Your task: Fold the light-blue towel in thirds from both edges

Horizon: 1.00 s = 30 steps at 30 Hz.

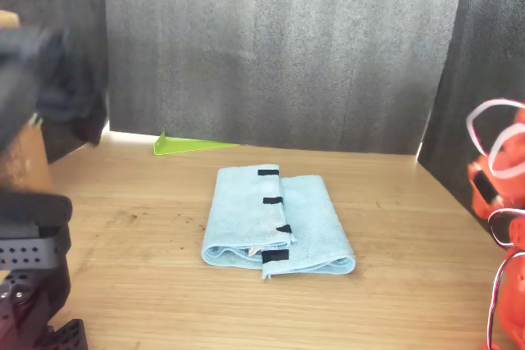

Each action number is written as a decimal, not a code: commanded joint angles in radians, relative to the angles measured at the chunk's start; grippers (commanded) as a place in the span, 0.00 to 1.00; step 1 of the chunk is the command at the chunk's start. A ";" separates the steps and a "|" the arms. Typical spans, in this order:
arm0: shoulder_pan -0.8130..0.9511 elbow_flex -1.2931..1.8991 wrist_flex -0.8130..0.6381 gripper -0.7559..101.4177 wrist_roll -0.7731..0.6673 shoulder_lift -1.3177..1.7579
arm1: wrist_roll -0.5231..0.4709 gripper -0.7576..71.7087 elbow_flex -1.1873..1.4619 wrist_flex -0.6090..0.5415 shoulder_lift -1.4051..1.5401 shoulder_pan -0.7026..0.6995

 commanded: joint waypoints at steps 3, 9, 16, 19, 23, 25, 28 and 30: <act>0.075 0.213 0.009 0.00 0.000 0.301 | 0.037 0.03 0.064 0.074 0.281 -0.011; 0.029 0.327 0.011 0.00 -0.052 0.387 | 0.123 0.03 0.067 0.043 0.281 0.018; 0.011 0.333 -0.003 0.04 -0.114 0.387 | 0.213 0.05 0.069 0.035 0.281 0.009; -0.014 0.333 -0.005 0.05 -0.118 0.387 | 0.233 0.06 0.069 0.032 0.281 0.005; -0.018 0.334 -0.005 0.01 -0.110 0.385 | 0.241 0.04 0.071 0.032 0.281 -0.005; -0.044 0.334 -0.003 0.01 -0.083 0.385 | 0.253 0.01 0.071 0.032 0.281 -0.014; -0.046 0.334 -0.003 0.01 -0.083 0.385 | 0.262 0.01 0.071 0.032 0.279 -0.025; -0.034 0.334 -0.003 0.01 -0.094 0.385 | 0.264 0.01 0.071 0.032 0.279 -0.025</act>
